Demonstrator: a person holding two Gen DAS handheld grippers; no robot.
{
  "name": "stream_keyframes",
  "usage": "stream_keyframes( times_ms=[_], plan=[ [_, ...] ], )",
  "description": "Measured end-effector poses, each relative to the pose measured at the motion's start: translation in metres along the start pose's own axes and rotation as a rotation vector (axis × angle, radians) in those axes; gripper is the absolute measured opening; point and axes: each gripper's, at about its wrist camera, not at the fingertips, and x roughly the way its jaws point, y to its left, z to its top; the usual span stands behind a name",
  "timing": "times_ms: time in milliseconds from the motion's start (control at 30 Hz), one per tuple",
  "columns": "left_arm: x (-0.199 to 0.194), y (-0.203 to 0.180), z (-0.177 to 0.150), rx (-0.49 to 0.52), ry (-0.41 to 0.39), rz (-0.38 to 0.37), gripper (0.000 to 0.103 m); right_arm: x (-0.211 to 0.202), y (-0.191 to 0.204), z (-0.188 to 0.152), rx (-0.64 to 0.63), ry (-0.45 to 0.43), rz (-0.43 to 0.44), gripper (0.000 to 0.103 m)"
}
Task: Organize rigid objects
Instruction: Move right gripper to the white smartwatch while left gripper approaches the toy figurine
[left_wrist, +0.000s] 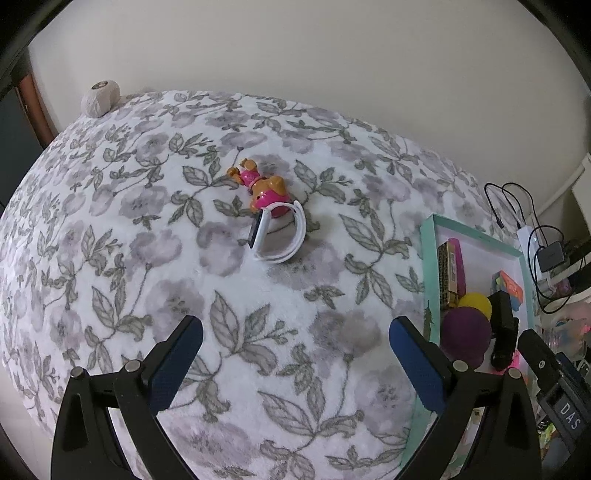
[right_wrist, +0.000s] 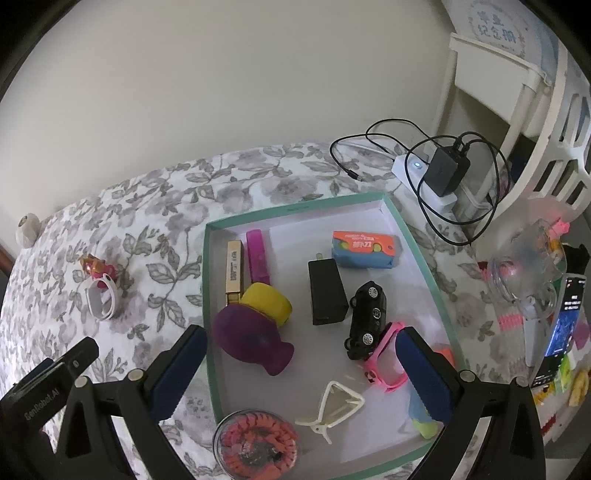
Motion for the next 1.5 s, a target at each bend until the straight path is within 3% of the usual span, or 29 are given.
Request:
stream_keyframes(
  times_ms=[200,400,667,967,1500],
  plan=[
    [-0.001,0.027,0.017,-0.047,-0.008,-0.041,0.101,-0.013,0.016,0.006,-0.048,-0.030,0.017,0.103],
    [-0.009,0.076,0.038,-0.146,-0.048,-0.023,0.101,-0.020,0.039,0.014,-0.093,-0.073,0.059,0.103],
    [-0.005,0.115,0.059,-0.186,-0.071,0.015,0.101,-0.001,0.080,0.014,-0.135,-0.077,0.133,0.103],
    [0.035,0.138,0.067,-0.247,0.007,0.003,0.101,0.037,0.148,0.007,-0.237,-0.056,0.243,0.103],
    [0.073,0.161,0.074,-0.272,0.026,0.033,0.101,0.091,0.215,-0.003,-0.285,-0.041,0.365,0.103]
  ],
)
